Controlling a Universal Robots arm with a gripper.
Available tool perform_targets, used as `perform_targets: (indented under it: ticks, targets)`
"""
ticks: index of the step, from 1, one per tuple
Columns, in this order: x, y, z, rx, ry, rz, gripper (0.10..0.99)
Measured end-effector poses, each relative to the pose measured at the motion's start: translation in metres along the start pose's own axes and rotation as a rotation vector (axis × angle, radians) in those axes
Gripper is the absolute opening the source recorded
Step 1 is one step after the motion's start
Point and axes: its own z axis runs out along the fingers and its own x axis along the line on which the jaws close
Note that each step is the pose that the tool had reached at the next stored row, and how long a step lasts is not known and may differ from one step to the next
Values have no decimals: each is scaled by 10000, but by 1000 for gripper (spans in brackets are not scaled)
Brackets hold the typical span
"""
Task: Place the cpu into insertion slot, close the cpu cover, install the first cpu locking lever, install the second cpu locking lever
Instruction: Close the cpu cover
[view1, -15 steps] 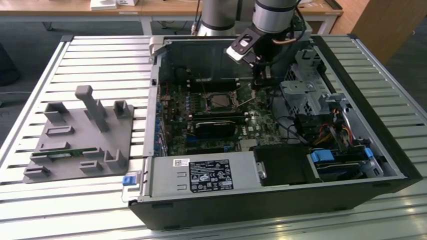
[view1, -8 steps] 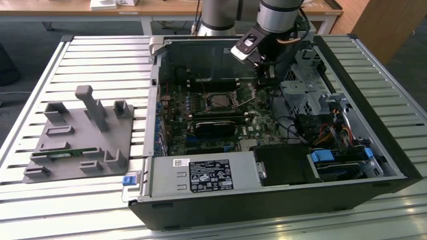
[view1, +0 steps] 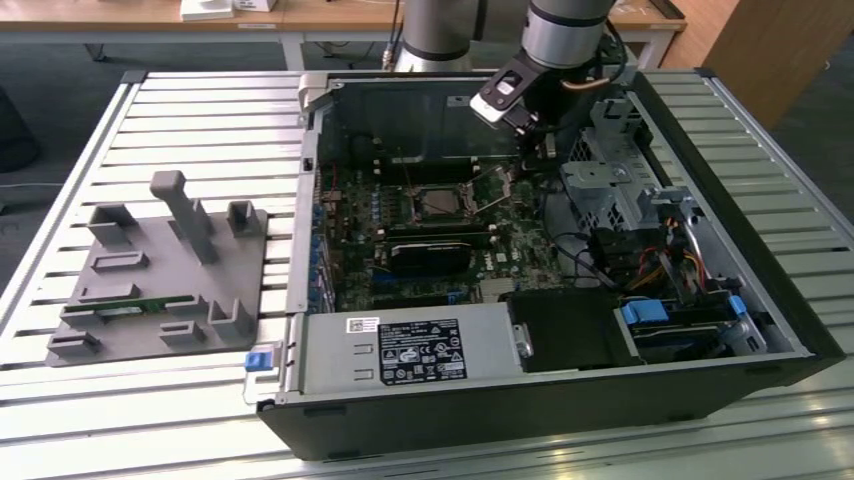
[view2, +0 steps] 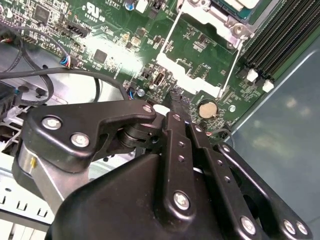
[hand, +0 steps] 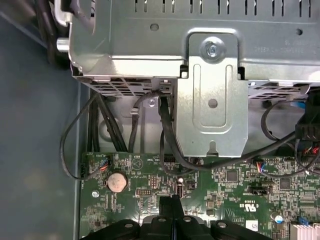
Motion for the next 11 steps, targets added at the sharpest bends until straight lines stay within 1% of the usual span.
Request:
perform_targets:
  ticks: [2, 7, 11]
  targets:
    - [-1, 3, 21, 1, -1, 1, 106]
    - [-1, 2, 103, 8, -1, 0, 106]
    - [-1, -6, 112, 10, -2, 0, 106]
